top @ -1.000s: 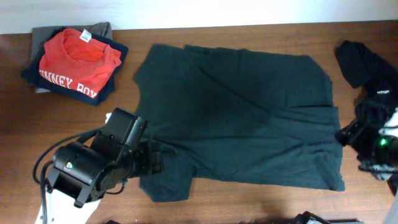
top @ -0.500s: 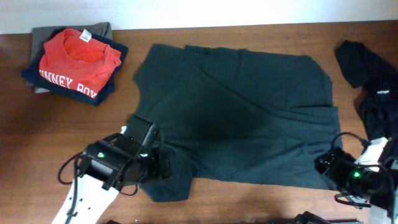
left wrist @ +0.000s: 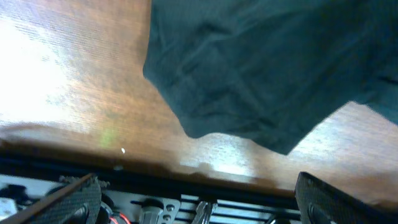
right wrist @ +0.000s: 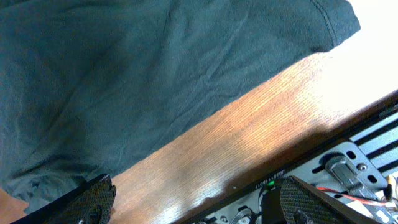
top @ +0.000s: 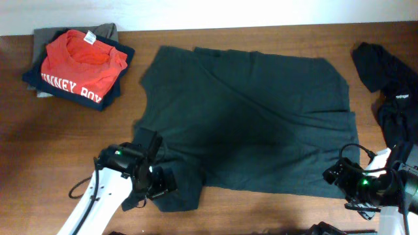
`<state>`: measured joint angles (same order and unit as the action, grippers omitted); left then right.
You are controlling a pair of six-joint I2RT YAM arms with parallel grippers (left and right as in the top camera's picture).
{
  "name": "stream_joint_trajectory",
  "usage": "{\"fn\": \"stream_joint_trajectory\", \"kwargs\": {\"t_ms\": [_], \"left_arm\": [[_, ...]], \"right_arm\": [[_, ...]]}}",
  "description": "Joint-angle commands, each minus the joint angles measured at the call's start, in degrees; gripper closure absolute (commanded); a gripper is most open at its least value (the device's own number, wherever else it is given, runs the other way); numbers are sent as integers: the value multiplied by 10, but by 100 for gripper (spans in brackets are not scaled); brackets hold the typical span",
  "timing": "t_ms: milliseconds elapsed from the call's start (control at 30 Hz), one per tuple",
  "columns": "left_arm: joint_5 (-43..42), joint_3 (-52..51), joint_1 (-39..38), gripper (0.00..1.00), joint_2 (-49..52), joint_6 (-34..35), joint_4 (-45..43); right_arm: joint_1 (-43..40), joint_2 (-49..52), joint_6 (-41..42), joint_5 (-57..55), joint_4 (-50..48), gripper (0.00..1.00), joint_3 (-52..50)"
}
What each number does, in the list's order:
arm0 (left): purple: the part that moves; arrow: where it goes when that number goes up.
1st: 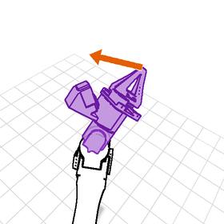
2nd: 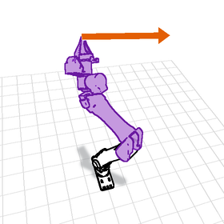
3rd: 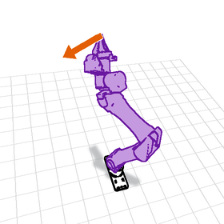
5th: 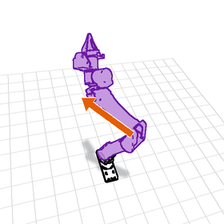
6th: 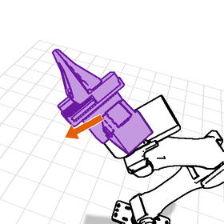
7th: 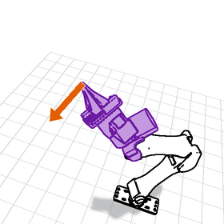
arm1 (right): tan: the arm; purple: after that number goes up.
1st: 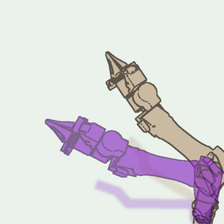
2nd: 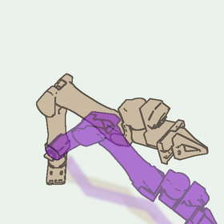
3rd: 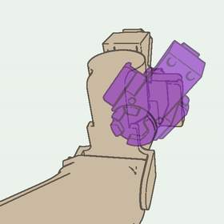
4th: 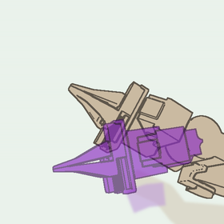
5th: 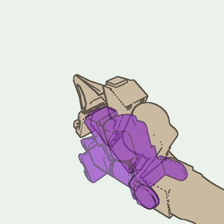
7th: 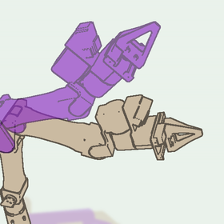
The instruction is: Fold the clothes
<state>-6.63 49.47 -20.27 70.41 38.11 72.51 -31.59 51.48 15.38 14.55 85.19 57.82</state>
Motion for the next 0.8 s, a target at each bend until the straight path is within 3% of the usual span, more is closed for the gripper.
{"fn": "stream_joint_trajectory", "kwargs": {"t_ms": [0,267,367,467,767], "left_arm": [[-16,-35,3,1,9,33,-15],[-26,-85,3,2,10,33,-59],[-29,-102,3,6,10,33,-79],[-33,-110,3,17,10,33,-87],[-33,-122,3,25,36,33,-105]], "right_arm": [[-3,-3,-2,3,-3,10,-5],[-3,-3,-2,3,-9,10,-5],[-3,-3,-2,3,-10,10,-5],[-3,-3,-2,3,-11,11,-5],[-3,-3,-2,7,-10,10,-5]]}}
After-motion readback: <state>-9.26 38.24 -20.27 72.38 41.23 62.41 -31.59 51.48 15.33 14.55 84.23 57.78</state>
